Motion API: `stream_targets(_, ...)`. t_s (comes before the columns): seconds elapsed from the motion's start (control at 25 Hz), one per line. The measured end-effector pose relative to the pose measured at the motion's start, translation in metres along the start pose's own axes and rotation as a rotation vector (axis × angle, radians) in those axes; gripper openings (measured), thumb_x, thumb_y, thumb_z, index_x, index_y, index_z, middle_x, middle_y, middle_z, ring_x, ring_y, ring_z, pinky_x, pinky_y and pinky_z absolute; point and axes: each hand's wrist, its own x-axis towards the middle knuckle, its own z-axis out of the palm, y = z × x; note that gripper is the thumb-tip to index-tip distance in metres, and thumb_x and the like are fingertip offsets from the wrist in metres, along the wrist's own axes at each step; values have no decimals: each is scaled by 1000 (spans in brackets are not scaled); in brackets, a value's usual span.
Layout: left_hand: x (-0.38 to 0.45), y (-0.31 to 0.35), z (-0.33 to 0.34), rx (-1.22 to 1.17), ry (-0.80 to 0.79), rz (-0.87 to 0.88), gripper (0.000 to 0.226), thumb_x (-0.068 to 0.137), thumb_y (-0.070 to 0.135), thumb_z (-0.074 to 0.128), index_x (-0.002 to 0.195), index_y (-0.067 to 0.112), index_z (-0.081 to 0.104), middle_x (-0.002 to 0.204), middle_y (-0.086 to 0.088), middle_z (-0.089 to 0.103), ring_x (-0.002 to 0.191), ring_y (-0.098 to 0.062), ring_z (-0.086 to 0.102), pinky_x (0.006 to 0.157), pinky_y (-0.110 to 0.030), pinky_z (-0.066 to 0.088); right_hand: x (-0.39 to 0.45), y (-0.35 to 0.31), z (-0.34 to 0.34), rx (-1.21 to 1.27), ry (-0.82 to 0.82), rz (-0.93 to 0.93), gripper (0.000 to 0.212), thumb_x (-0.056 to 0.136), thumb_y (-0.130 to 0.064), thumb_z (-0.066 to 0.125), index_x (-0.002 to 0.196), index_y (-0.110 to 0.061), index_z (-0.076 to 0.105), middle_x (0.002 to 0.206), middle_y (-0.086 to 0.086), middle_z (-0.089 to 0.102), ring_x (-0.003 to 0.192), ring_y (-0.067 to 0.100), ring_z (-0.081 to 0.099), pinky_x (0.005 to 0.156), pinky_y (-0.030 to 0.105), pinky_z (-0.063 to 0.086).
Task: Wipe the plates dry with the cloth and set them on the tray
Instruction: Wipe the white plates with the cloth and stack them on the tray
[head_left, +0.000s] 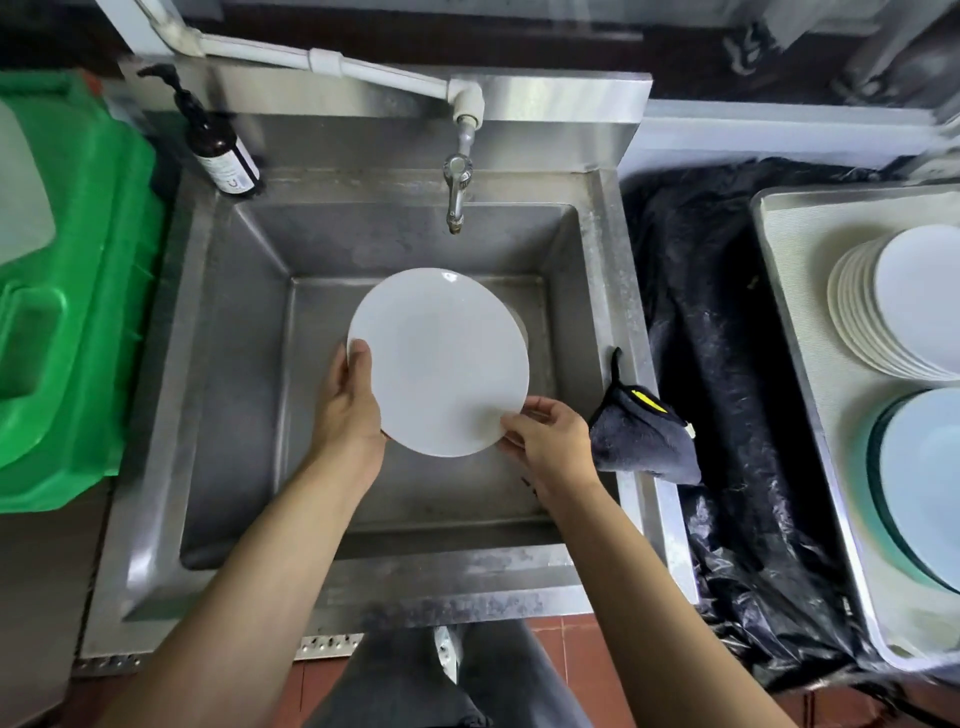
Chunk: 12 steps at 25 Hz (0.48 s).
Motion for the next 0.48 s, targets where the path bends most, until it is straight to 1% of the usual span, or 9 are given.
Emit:
stream_targets(0.04, -3, 4, 2, 90, -16, 67, 24, 104, 42, 47, 99, 54, 67, 94, 33, 71, 91, 7, 68, 78, -26, 57, 0, 1, -1, -47, -9, 18, 18, 90, 2, 70, 107, -3, 67, 100, 15, 76, 85, 23, 74, 69, 29, 60)
stream_targets(0.08, -7, 7, 3, 169, -39, 140, 24, 105, 42, 46, 101, 49, 68, 92, 32, 70, 88, 7, 66, 75, -18, 54, -2, 3, -1, -78, -14, 29, 17, 91, 0, 70, 106, -5, 67, 99, 14, 76, 86, 22, 74, 72, 30, 61)
stream_targets(0.16, -9, 9, 5, 261, -87, 260, 26, 105, 37, 43, 112, 25, 64, 87, 20, 67, 80, 8, 59, 64, -6, 45, -4, 7, -1, -120, -7, 30, 16, 92, -3, 68, 107, -8, 68, 96, 12, 76, 88, 22, 75, 79, 34, 62)
stream_targets(0.2, -11, 9, 6, 283, -107, 290, 27, 105, 35, 42, 112, 19, 62, 85, 15, 64, 77, 9, 57, 62, -4, 42, -5, 7, -2, -136, 3, 20, 15, 94, -5, 66, 108, -9, 69, 95, 11, 76, 90, 23, 75, 83, 36, 63)
stream_targets(0.32, -15, 6, 6, 310, -115, 293, 28, 106, 35, 42, 113, 16, 61, 82, 23, 64, 74, 10, 55, 61, -3, 40, -8, 6, -8, -193, 21, -33, 13, 96, -7, 63, 105, -12, 69, 90, 7, 74, 94, 29, 75, 89, 43, 62)
stream_targets(0.36, -15, 5, 6, 307, -105, 277, 28, 106, 35, 41, 113, 17, 61, 83, 25, 65, 75, 10, 57, 61, -3, 41, -9, 5, -11, -239, 34, -60, 14, 95, -8, 62, 106, -14, 69, 91, 6, 74, 96, 29, 74, 90, 43, 61)
stream_targets(0.4, -16, 4, 5, 299, -98, 259, 28, 107, 35, 41, 115, 19, 62, 85, 27, 67, 77, 12, 59, 62, -4, 42, -9, 4, -16, -307, 55, -98, 15, 95, -11, 62, 108, -15, 69, 93, 4, 74, 97, 26, 73, 89, 40, 61)
stream_targets(0.48, -16, 0, 5, 283, -95, 216, 26, 107, 37, 41, 113, 29, 65, 91, 30, 70, 83, 14, 63, 65, -5, 46, -11, 0, -27, -463, 110, -199, 22, 95, -15, 61, 115, -18, 69, 98, -2, 71, 94, 15, 69, 81, 23, 54)
